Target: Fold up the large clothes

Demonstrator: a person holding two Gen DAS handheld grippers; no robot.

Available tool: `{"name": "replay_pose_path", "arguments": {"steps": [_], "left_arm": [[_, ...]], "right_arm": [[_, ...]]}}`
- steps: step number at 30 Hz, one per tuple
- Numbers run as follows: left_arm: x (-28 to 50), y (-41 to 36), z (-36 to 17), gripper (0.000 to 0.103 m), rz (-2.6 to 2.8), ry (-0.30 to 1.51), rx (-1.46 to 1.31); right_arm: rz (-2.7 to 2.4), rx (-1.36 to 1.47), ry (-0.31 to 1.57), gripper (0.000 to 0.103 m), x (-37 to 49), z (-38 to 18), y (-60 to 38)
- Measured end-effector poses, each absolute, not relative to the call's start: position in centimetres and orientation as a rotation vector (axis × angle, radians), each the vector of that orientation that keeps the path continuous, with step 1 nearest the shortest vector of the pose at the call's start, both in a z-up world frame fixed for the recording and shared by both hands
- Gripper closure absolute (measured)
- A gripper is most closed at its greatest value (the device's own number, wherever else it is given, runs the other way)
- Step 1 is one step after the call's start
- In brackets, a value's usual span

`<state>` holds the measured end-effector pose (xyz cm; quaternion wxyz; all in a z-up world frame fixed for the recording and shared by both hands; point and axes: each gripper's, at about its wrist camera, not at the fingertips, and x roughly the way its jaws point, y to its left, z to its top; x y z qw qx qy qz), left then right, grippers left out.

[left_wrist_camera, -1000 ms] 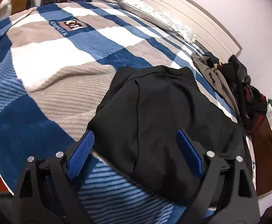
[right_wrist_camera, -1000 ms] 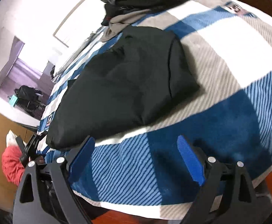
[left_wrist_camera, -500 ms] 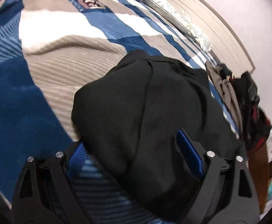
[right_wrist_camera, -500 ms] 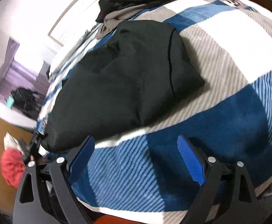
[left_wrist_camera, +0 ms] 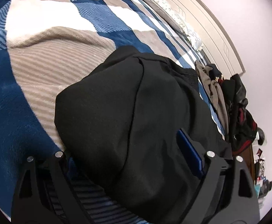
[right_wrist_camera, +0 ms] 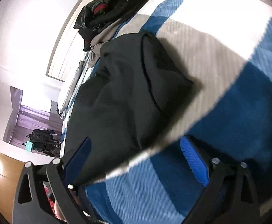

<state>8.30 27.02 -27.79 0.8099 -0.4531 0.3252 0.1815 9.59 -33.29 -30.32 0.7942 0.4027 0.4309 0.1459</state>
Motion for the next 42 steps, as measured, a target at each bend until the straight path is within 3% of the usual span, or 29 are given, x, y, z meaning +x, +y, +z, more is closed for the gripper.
{"name": "replay_pose_path", "arguments": {"steps": [12,17,26,28,29,30,31,32,37,40,42], "left_arm": [[8.8,27.6,-28.2,0.017,0.351,0.725,-0.958],[8.2,28.4,-27.5,0.030,0.323,0.707,-0.996],[8.7,28.9,-27.3,0.031,0.268,0.715,-1.002],[8.5,29.0,-27.2,0.037,0.268,0.705,-0.999],[8.2,29.1,-27.1,0.042,0.269,0.695,-1.004],[7.8,29.3,-27.2,0.046,0.266,0.662,-1.026],[7.3,29.6,-27.2,0.058,0.261,0.628,-1.049],[7.0,29.8,-27.3,0.061,0.251,0.599,-1.073],[7.4,30.0,-28.5,0.059,0.249,0.622,-1.140],[7.8,30.6,-29.0,0.059,0.225,0.635,-1.179],[8.0,30.8,-29.1,0.061,0.213,0.652,-1.182]], "right_arm": [[0.248,0.956,0.956,0.009,15.6,-31.1,-33.9],[0.369,0.905,0.885,0.010,16.4,-27.6,-32.3],[0.299,0.769,1.008,0.010,17.1,-30.6,-30.3],[0.279,0.741,1.006,0.010,17.1,-30.2,-29.8],[0.278,0.776,0.999,0.013,17.2,-29.9,-30.1],[0.284,0.821,0.974,0.025,17.2,-29.5,-30.6],[0.295,0.874,0.942,0.033,17.1,-28.7,-31.1],[0.301,0.883,0.940,0.039,17.2,-28.5,-31.2],[0.294,0.901,0.999,0.039,18.2,-30.3,-31.4],[0.253,0.874,1.039,0.055,19.0,-30.6,-31.2],[0.243,0.914,1.051,0.072,19.0,-30.9,-31.6]]}}
